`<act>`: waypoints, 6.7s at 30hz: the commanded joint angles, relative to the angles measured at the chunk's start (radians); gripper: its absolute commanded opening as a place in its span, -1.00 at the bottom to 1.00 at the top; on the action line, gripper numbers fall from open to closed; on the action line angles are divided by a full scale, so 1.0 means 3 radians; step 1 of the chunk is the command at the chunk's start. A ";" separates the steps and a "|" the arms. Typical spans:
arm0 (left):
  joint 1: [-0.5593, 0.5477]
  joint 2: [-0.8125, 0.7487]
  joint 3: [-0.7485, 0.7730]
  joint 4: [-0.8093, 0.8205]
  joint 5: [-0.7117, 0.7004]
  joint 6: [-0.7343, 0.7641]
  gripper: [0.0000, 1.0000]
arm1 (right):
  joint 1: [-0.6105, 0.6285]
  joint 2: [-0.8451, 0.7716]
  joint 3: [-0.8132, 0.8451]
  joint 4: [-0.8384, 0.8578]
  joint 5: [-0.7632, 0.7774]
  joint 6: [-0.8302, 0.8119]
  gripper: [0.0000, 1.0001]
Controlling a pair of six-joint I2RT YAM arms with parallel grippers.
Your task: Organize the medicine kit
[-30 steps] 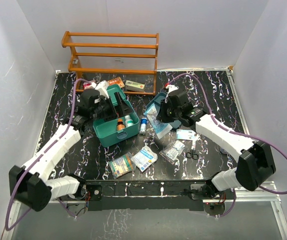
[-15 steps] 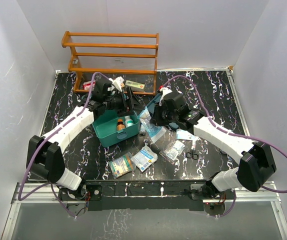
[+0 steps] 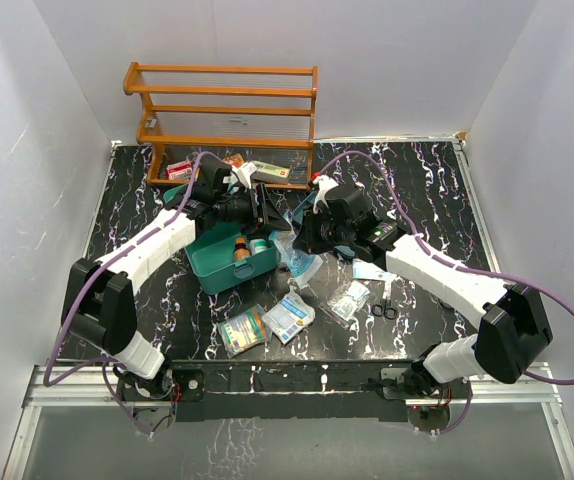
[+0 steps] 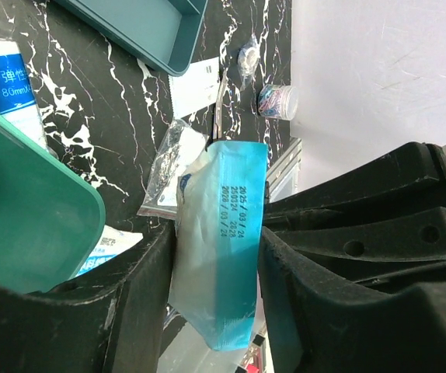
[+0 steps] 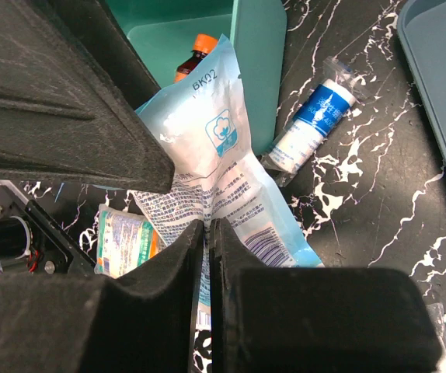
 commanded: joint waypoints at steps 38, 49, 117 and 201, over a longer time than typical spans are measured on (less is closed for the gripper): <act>0.0326 -0.0520 0.1319 -0.2234 -0.1134 0.3150 -0.93 | 0.0024 0.0103 0.0519 -0.0147 0.0388 0.0219 0.12; 0.0822 -0.0439 0.0822 -0.2301 -0.1149 0.2972 -0.94 | 0.0113 0.1015 0.1068 -0.0309 0.0335 0.0046 0.03; 0.0951 -0.0131 0.0156 -0.1768 -0.1415 0.2761 0.18 | -0.0022 0.1430 0.1702 -0.0047 0.1103 -0.0571 0.14; 0.0097 0.0099 -0.0780 -0.0619 -0.3073 0.2053 -0.48 | -0.0025 0.0942 0.0969 0.0323 0.0872 -0.0266 0.11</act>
